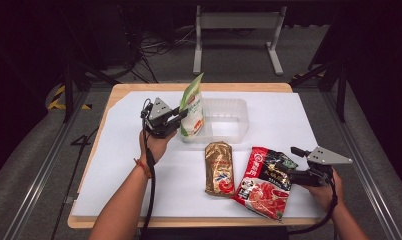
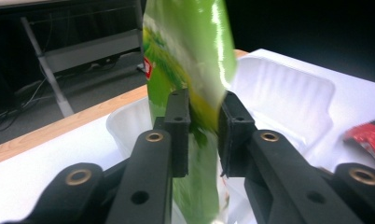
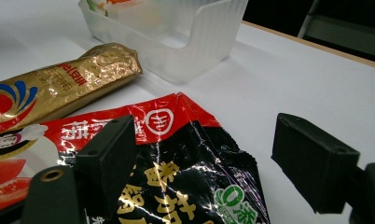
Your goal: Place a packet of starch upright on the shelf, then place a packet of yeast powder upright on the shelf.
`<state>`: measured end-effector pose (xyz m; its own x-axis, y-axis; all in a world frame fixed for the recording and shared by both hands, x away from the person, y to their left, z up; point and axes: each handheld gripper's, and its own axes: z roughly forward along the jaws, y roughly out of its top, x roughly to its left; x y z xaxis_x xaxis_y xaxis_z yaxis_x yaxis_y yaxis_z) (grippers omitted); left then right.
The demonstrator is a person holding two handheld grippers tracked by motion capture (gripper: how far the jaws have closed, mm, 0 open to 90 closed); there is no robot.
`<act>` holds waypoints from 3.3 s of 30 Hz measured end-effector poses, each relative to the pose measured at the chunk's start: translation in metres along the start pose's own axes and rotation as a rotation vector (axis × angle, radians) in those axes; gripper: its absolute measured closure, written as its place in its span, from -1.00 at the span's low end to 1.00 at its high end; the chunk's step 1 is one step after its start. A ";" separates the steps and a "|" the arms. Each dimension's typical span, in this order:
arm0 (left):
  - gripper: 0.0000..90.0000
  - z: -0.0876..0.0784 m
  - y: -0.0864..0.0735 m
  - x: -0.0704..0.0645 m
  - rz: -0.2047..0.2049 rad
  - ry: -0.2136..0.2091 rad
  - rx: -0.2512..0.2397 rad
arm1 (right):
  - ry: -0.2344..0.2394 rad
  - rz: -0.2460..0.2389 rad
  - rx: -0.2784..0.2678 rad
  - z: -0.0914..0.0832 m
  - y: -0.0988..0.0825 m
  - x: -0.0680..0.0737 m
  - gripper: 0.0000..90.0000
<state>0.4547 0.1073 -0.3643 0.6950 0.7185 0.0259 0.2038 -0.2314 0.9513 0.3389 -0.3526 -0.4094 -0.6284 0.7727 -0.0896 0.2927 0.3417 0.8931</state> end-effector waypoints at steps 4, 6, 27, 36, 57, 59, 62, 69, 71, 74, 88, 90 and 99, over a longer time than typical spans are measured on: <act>0.38 -0.014 -0.001 -0.002 0.017 -0.002 0.004 | 0.004 -0.002 0.003 0.000 0.000 0.001 -0.51; 0.23 -0.022 -0.001 -0.004 0.041 -0.019 0.006 | 0.001 -0.001 0.001 -0.001 0.000 0.002 -0.51; -0.43 -0.044 -0.036 -0.024 0.013 -0.236 0.181 | -0.019 0.011 0.005 -0.011 -0.007 0.003 -0.51; -0.49 -0.008 -0.052 -0.036 -0.048 -0.425 0.289 | -0.026 0.010 0.012 -0.014 -0.010 0.004 -0.51; -0.53 0.060 -0.059 -0.056 -0.121 -0.468 0.448 | -0.030 0.008 0.025 -0.020 -0.015 0.008 -0.52; -0.56 0.064 -0.059 -0.057 -0.116 -0.448 0.454 | -0.030 0.008 0.025 -0.020 -0.015 0.008 -0.52; -0.59 0.068 -0.060 -0.059 -0.122 -0.435 0.458 | -0.029 0.006 0.026 -0.020 -0.015 0.008 -0.52; -0.61 0.081 -0.058 -0.061 -0.160 -0.447 0.467 | -0.026 0.006 0.026 -0.020 -0.015 0.008 -0.52; -0.62 0.085 -0.060 -0.060 -0.188 -0.459 0.465 | -0.026 0.005 0.029 -0.020 -0.015 0.008 -0.52; -0.60 0.087 -0.060 -0.061 -0.194 -0.464 0.458 | -0.024 0.005 0.028 -0.020 -0.016 0.008 -0.52; 0.54 0.078 -0.062 -0.055 -0.206 -0.477 0.403 | -0.015 0.008 0.029 -0.019 -0.016 0.007 -0.52; 0.89 0.076 -0.062 -0.055 -0.165 -0.454 0.401 | -0.015 0.005 0.029 -0.019 -0.015 0.007 -0.52; 0.94 0.066 -0.056 -0.056 -0.124 -0.422 0.351 | -0.014 0.004 0.025 -0.021 -0.015 0.006 -0.52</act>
<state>0.4500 0.0367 -0.4389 0.8519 0.4466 -0.2734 0.4689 -0.4181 0.7780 0.3153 -0.3642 -0.4145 -0.6169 0.7816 -0.0923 0.3131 0.3513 0.8824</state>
